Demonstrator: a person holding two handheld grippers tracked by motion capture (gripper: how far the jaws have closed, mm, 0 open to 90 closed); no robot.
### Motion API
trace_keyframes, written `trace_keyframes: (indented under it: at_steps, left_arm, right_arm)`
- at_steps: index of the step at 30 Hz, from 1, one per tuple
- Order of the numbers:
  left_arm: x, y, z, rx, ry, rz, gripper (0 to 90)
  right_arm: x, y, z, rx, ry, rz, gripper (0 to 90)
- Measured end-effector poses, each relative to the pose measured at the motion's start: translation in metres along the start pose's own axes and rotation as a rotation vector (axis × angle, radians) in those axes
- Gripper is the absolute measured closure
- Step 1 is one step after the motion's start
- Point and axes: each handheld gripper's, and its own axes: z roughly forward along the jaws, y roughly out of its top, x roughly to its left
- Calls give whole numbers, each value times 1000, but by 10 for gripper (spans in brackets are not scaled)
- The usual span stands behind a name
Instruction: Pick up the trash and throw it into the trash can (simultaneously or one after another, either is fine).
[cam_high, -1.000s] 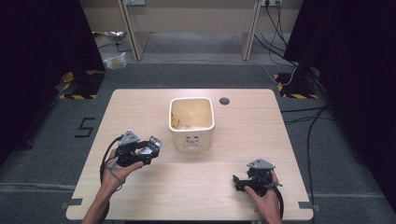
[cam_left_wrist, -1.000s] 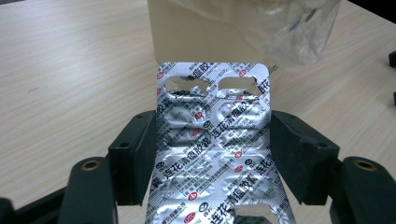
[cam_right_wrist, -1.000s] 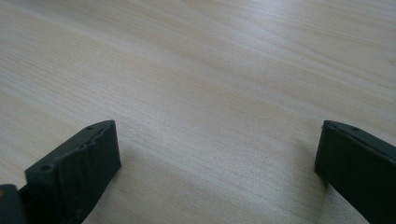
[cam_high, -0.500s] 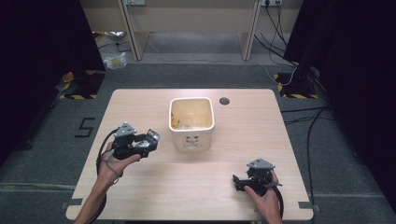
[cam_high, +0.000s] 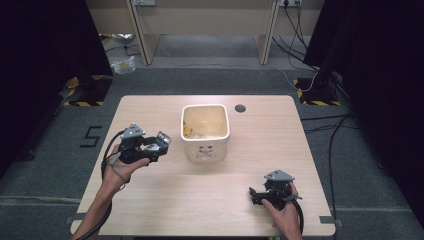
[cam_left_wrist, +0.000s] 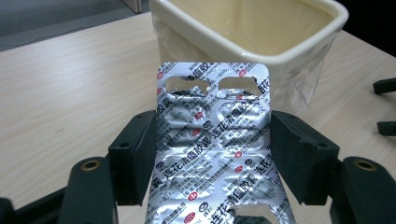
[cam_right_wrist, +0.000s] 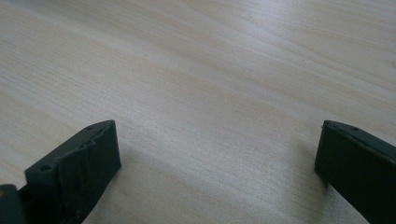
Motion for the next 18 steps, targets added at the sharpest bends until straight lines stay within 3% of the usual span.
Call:
trace_keyframes:
  at_steps: [7, 18]
  left_arm:
    - [-2, 20, -6, -12, -1, 24, 339]
    - [-1, 36, 1, -8, -14, 21, 339]
  right_arm:
    - [0, 0, 0, 0, 0, 0, 3]
    - [0, 0, 0, 0, 0, -2, 3]
